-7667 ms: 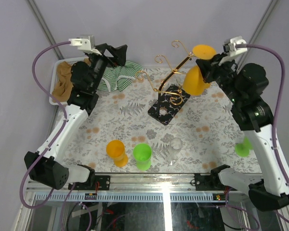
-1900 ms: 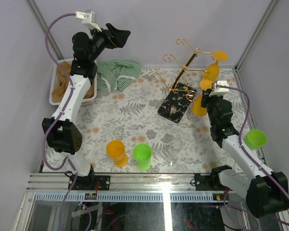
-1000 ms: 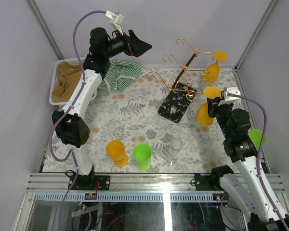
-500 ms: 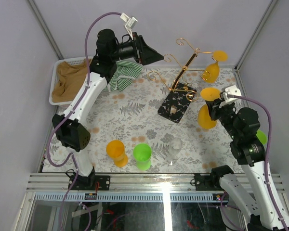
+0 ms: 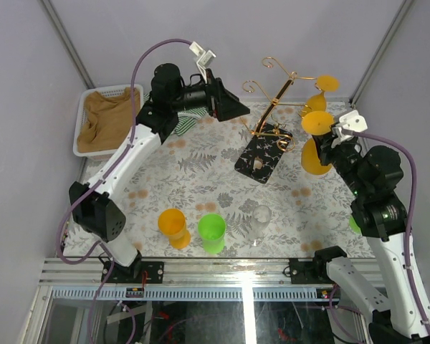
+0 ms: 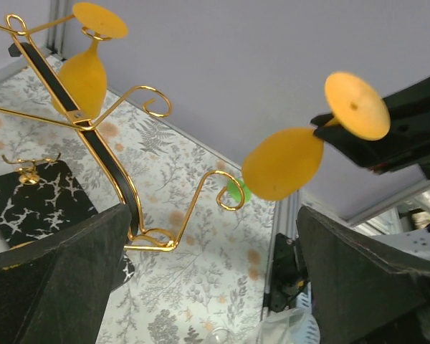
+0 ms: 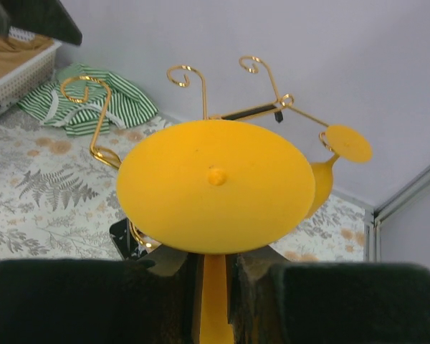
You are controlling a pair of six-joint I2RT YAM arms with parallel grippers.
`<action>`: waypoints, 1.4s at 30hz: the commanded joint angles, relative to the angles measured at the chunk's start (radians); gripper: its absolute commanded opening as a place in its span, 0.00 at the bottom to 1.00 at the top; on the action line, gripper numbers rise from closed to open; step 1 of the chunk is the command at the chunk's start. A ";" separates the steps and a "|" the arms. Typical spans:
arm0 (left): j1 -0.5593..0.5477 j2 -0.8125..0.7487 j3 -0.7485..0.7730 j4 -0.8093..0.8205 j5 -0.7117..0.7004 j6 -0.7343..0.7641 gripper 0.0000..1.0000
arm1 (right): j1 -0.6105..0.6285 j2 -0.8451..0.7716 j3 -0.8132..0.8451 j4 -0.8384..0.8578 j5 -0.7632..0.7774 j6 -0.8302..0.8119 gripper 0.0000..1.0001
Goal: Place the wine glass upside down on the wine glass rack
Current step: Adjust the wine glass.
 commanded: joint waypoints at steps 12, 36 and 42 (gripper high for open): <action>-0.045 0.023 0.139 0.076 -0.088 0.028 1.00 | -0.003 0.082 0.109 0.109 -0.132 -0.019 0.00; -0.041 0.168 0.282 0.212 0.068 -0.277 1.00 | -0.003 0.180 0.192 0.174 -0.254 -0.051 0.00; -0.030 0.173 0.304 0.219 0.075 -0.288 1.00 | -0.003 0.177 0.186 0.181 -0.189 -0.038 0.00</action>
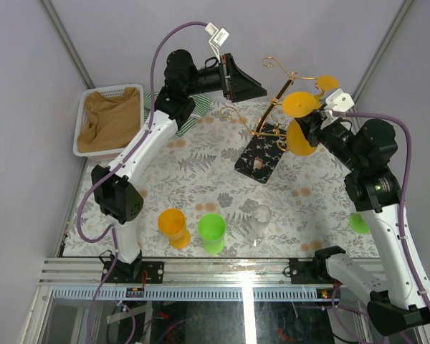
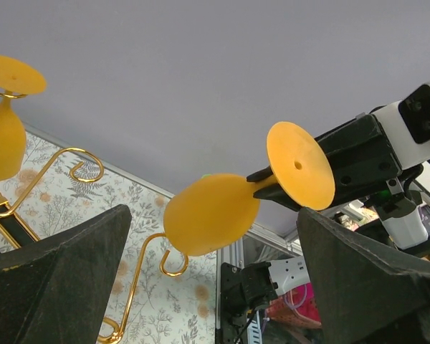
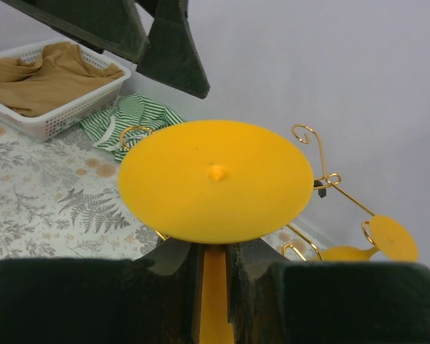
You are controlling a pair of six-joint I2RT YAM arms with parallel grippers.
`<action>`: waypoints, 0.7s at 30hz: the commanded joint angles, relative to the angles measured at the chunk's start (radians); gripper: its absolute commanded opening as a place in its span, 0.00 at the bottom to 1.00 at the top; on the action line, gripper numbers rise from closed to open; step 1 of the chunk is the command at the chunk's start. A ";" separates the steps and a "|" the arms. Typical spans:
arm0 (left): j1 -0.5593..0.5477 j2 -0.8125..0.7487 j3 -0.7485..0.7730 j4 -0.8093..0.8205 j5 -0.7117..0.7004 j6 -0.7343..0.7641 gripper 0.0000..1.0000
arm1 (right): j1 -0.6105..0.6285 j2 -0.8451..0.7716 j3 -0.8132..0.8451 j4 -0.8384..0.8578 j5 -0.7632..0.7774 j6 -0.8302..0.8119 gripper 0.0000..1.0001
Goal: Place the wine glass upside down on the wine glass rack
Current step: Adjust the wine glass.
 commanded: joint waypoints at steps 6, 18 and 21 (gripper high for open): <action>0.062 -0.049 0.046 -0.122 -0.033 0.128 1.00 | -0.002 -0.028 0.056 0.027 0.321 -0.019 0.00; 0.260 -0.121 0.006 -0.531 -0.407 0.464 1.00 | -0.003 -0.032 0.086 0.013 0.634 -0.039 0.00; 0.309 -0.101 -0.025 -0.608 -0.448 0.459 1.00 | -0.003 -0.028 0.097 0.001 0.670 -0.045 0.00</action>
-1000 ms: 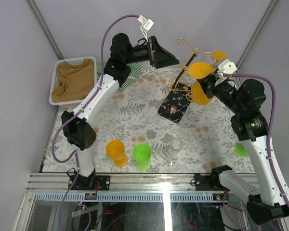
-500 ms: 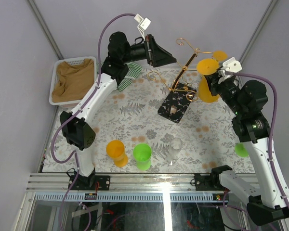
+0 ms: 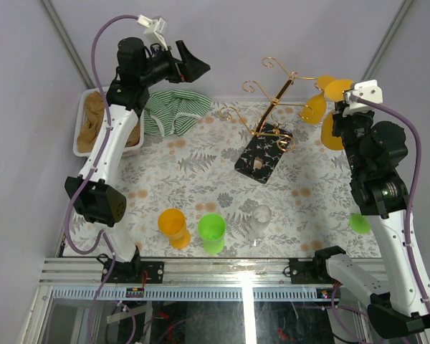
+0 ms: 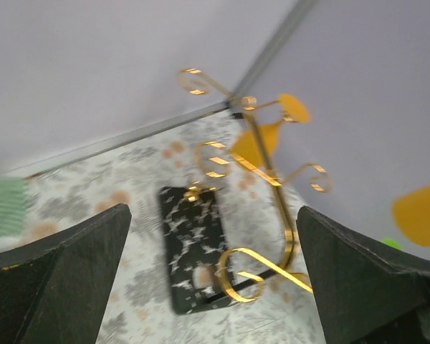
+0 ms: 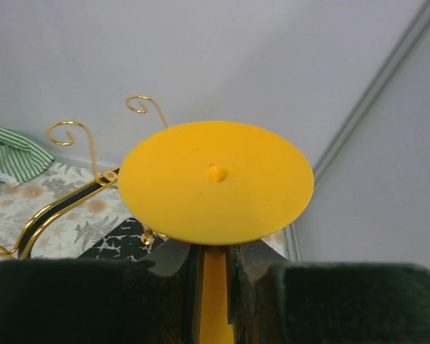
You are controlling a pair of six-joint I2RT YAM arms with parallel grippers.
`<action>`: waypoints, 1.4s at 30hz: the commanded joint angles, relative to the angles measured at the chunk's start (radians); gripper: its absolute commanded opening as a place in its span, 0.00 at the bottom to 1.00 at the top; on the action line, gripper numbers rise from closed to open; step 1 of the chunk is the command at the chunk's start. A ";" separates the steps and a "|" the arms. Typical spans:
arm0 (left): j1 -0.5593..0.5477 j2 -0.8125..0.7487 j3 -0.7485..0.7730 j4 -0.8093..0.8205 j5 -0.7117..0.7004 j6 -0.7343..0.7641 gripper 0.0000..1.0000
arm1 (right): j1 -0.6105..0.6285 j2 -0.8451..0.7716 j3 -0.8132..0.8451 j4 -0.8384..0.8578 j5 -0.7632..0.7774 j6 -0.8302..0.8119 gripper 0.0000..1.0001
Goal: Place the wine glass upside down on the wine glass rack
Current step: Adjust the wine glass.
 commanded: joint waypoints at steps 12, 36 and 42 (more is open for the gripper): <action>0.012 -0.074 -0.293 -0.258 -0.217 0.275 1.00 | -0.003 0.017 0.069 0.007 0.157 -0.028 0.00; -0.046 0.141 -0.358 0.015 0.152 0.145 1.00 | -0.002 0.008 0.029 0.006 0.147 0.018 0.00; -0.068 0.162 -0.371 0.044 0.175 0.167 1.00 | -0.003 0.008 0.026 -0.006 0.153 0.018 0.00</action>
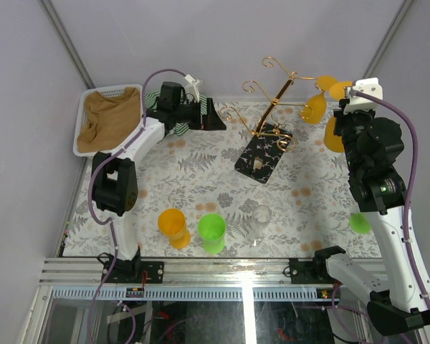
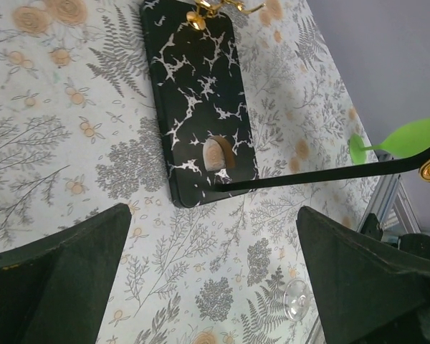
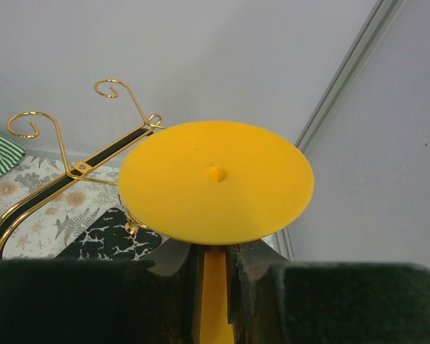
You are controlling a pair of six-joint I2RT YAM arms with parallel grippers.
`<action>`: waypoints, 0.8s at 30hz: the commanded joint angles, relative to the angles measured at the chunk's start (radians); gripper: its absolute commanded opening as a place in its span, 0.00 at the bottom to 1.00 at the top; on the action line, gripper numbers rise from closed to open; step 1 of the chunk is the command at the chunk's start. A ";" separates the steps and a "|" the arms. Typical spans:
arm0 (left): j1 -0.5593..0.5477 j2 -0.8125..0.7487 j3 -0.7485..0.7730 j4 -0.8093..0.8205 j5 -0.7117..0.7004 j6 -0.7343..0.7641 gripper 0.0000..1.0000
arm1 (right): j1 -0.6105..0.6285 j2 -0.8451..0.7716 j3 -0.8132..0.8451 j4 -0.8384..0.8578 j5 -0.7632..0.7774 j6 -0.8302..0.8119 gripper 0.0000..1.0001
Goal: Place the wine glass upside down on the wine glass rack
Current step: Adjust the wine glass.
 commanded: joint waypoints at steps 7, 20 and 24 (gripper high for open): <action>-0.012 0.018 0.015 0.039 -0.078 0.030 1.00 | -0.003 0.001 -0.001 0.031 0.022 0.019 0.00; 0.073 -0.037 0.063 -0.029 -0.143 0.025 1.00 | -0.002 -0.019 -0.073 0.038 0.019 0.057 0.00; 0.135 -0.050 0.100 -0.077 -0.189 0.020 1.00 | -0.003 0.004 -0.014 0.027 0.019 0.011 0.00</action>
